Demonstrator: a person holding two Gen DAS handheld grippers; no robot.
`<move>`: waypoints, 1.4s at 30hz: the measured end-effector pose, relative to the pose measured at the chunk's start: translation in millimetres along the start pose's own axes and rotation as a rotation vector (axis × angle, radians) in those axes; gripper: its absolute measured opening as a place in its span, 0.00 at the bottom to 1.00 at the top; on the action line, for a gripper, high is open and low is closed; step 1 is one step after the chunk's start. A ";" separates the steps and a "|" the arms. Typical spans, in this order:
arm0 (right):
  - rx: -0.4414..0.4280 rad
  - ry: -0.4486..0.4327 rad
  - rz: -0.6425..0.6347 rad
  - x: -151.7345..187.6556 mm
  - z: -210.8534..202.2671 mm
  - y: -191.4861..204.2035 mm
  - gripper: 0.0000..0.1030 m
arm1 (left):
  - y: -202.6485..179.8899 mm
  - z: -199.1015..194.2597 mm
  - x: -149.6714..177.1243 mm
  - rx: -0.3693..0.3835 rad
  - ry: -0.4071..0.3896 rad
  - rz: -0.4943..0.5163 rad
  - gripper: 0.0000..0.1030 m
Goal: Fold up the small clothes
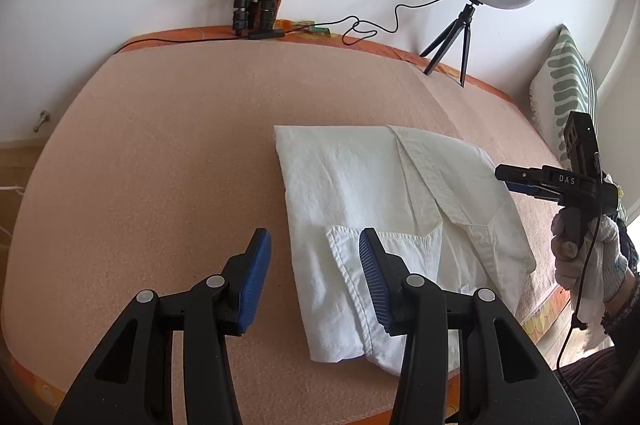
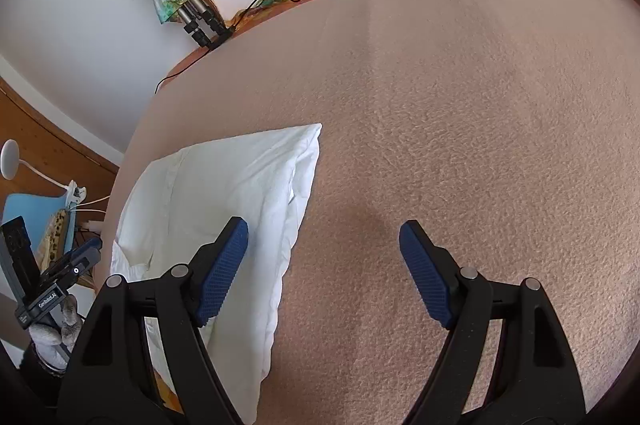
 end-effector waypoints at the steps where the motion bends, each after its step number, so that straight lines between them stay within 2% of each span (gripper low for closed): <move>1: -0.003 0.000 0.002 -0.3 0.7 -0.9 0.79 | 0.6 -0.3 2.3 0.001 0.005 -0.006 0.43; 5: -0.026 0.010 0.015 1.3 5.5 -4.9 0.79 | 10.3 8.5 7.7 0.050 0.050 -0.067 0.43; 10: -0.081 0.005 0.030 2.5 2.6 -7.2 0.79 | 24.1 21.9 17.1 0.191 0.146 -0.198 0.43; 14: -0.130 0.008 0.046 3.4 2.4 -9.3 0.79 | 27.5 31.9 21.2 0.249 0.197 -0.260 0.43; 18: -0.215 0.021 0.067 4.7 4.7 -6.4 0.79 | 28.4 33.7 21.3 0.253 0.200 -0.271 0.43; 23: -0.272 0.053 0.043 11.9 12.6 2.8 0.77 | 19.5 40.8 17.1 0.314 0.230 -0.263 0.41; 28: -0.353 0.074 0.089 16.6 24.3 8.2 0.61 | 7.3 52.2 9.8 0.382 0.249 -0.270 0.40; 33: -0.378 0.082 0.090 17.7 34.9 19.9 0.60 | -0.4 54.8 8.7 0.350 0.236 -0.233 0.23; 37: -0.334 0.095 0.061 18.9 41.0 28.9 0.46 | -6.2 51.4 9.4 0.297 0.208 -0.179 0.15; 39: -0.313 0.095 0.063 19.3 40.4 27.3 0.34 | -15.1 43.7 8.4 0.231 0.165 -0.093 0.11; 42: -0.266 0.084 0.037 17.9 37.8 32.9 0.23 | -29.3 30.4 7.7 0.155 0.095 0.014 0.08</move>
Point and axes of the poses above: each gripper's, at about its wrist camera, not at the fingertips, and z roughly the way its jaws point, y to its left, x to its underside, the point moved 5 cm from there along z, roughly the way its jaws point, and after that the axes turned 12 degrees about -x, right-handed, at the moved point
